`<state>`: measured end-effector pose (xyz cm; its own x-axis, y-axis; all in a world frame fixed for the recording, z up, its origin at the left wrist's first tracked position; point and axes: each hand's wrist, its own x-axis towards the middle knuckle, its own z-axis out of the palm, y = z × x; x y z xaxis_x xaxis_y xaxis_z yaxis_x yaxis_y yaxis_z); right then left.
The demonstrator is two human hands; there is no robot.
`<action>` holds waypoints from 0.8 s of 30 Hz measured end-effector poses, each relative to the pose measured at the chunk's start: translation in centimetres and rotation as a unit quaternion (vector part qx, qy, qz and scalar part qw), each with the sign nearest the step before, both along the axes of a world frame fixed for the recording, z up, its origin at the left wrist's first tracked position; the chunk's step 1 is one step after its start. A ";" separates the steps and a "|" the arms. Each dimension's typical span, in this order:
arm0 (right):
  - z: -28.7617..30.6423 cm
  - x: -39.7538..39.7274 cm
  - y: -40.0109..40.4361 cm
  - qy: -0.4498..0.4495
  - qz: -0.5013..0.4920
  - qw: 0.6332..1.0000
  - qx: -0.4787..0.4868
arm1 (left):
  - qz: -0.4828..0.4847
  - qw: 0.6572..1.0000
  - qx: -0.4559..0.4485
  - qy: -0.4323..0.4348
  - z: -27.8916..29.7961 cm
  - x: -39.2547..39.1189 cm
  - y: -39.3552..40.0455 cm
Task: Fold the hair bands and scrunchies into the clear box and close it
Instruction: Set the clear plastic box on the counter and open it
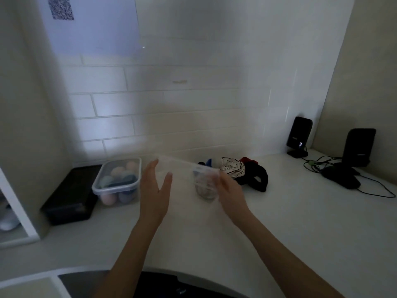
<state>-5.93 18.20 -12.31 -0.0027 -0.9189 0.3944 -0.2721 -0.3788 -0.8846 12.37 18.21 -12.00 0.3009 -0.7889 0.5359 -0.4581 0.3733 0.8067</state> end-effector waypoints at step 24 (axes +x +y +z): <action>1.1 -15.5 2.0 0.097 -0.291 0.928 0.213 | -0.310 0.928 0.206 0.000 -1.4 -11.4 1.8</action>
